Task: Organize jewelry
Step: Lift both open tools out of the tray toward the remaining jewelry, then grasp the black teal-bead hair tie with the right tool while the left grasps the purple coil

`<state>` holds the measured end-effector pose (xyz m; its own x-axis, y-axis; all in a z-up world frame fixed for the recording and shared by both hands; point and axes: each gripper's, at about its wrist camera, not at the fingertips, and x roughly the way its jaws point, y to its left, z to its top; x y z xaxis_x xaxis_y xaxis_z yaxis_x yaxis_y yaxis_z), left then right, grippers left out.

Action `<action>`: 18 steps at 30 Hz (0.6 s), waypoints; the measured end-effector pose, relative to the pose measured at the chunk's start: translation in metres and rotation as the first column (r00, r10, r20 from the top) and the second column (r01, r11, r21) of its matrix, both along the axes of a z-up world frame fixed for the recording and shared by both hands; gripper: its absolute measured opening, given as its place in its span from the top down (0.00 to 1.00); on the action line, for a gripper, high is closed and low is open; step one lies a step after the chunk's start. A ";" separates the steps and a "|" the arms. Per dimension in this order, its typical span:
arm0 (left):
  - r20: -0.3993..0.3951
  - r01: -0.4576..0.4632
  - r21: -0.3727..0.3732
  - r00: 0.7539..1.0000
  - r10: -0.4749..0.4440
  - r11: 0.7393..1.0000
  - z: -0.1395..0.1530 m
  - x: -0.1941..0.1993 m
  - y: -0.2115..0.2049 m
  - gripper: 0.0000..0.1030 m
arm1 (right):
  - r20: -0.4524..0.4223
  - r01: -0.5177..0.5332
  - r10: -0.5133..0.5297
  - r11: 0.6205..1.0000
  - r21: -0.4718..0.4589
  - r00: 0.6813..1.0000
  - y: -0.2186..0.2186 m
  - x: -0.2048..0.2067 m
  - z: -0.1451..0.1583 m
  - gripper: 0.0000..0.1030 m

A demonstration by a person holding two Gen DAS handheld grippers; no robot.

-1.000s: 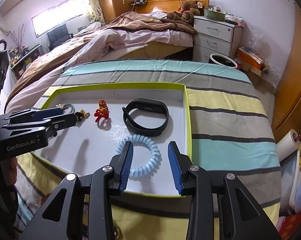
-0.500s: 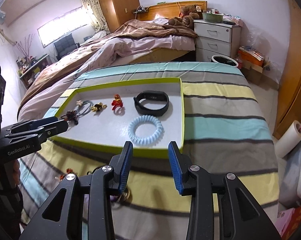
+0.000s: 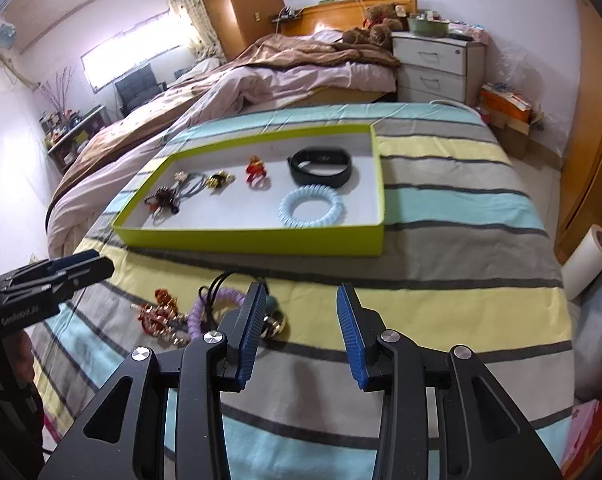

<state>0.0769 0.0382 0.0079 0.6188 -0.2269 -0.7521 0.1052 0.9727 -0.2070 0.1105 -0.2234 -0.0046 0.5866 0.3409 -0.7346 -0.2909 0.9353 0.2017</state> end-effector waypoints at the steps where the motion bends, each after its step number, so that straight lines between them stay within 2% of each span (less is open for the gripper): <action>1: -0.001 0.004 -0.016 1.000 -0.004 1.000 -0.001 -0.003 0.001 0.54 | -0.001 -0.006 0.006 1.000 0.001 1.000 0.002 -0.001 -0.001 0.63; 7: -0.027 0.016 -0.080 0.999 -0.018 0.997 -0.007 -0.017 0.005 0.54 | -0.030 -0.023 0.023 1.000 0.008 0.999 0.008 0.003 -0.008 0.63; 12: -0.033 0.012 -0.082 0.999 -0.015 0.997 -0.011 -0.028 0.008 0.54 | -0.053 -0.025 0.024 1.000 -0.018 0.998 0.014 0.007 -0.017 0.63; 18: -0.033 0.011 -0.100 0.999 -0.014 0.995 -0.014 -0.037 0.011 0.54 | -0.077 -0.036 0.035 0.999 -0.007 0.996 0.018 0.012 -0.023 0.63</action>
<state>0.0395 0.0494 -0.0062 0.5904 -0.3097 -0.7453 0.1087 0.9456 -0.3068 0.1229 -0.2052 -0.0277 0.5157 0.3536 -0.7804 -0.3076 0.9265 0.2166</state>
